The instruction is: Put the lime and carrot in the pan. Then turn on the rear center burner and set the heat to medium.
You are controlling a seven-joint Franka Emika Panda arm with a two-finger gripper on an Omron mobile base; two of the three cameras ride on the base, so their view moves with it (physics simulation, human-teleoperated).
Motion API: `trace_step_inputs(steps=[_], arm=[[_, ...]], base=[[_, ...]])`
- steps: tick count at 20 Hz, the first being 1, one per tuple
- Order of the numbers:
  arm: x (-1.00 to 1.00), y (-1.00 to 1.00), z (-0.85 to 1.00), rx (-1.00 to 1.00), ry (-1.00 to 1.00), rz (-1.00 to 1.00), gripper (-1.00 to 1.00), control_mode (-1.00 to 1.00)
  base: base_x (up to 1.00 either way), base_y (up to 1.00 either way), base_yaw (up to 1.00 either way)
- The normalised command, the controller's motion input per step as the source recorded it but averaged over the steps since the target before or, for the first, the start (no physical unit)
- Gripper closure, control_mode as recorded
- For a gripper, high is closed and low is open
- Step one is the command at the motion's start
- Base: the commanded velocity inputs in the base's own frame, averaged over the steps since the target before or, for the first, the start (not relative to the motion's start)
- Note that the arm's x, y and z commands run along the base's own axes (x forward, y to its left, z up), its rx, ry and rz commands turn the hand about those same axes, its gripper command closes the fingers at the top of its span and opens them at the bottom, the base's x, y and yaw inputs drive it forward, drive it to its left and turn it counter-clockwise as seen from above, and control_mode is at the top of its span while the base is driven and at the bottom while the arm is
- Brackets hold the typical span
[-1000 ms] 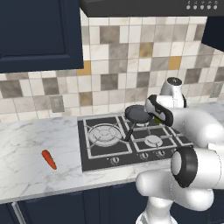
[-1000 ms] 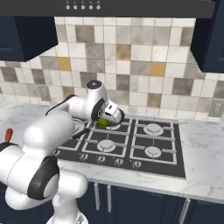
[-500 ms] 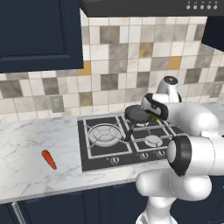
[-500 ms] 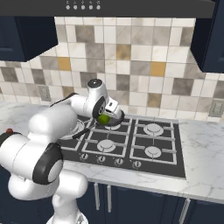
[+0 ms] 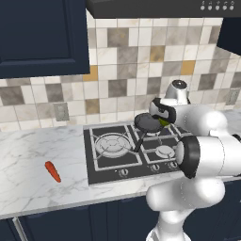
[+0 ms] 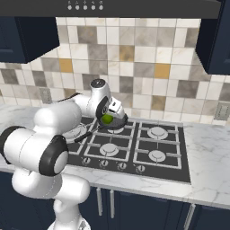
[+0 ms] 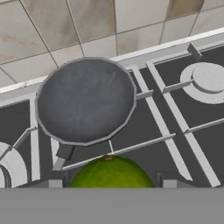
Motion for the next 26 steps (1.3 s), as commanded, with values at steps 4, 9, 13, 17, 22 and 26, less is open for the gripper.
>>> trace_step_inputs(steps=[4,9,13,17,22,26], arm=[[0.22,0.03,-0.06,0.00,-0.01,0.00,1.00,-1.00],[0.22,0.01,-0.37,0.00,0.00,0.00,1.00,-1.00],[0.18,0.01,-0.17,0.00,0.00,0.00,1.00,-1.00],[0.18,0.01,-0.19,0.00,0.00,0.00,1.00,-1.00],[0.18,0.03,-0.12,0.00,0.00,0.00,1.00,-1.00],[0.20,0.00,-0.01,0.00,-0.01,0.00,1.00,-1.00]], base=[[0.00,0.00,0.00],[0.00,0.00,0.00],[0.00,0.00,0.00],[0.00,0.00,0.00],[0.00,0.00,0.00],[0.00,0.00,0.00]])
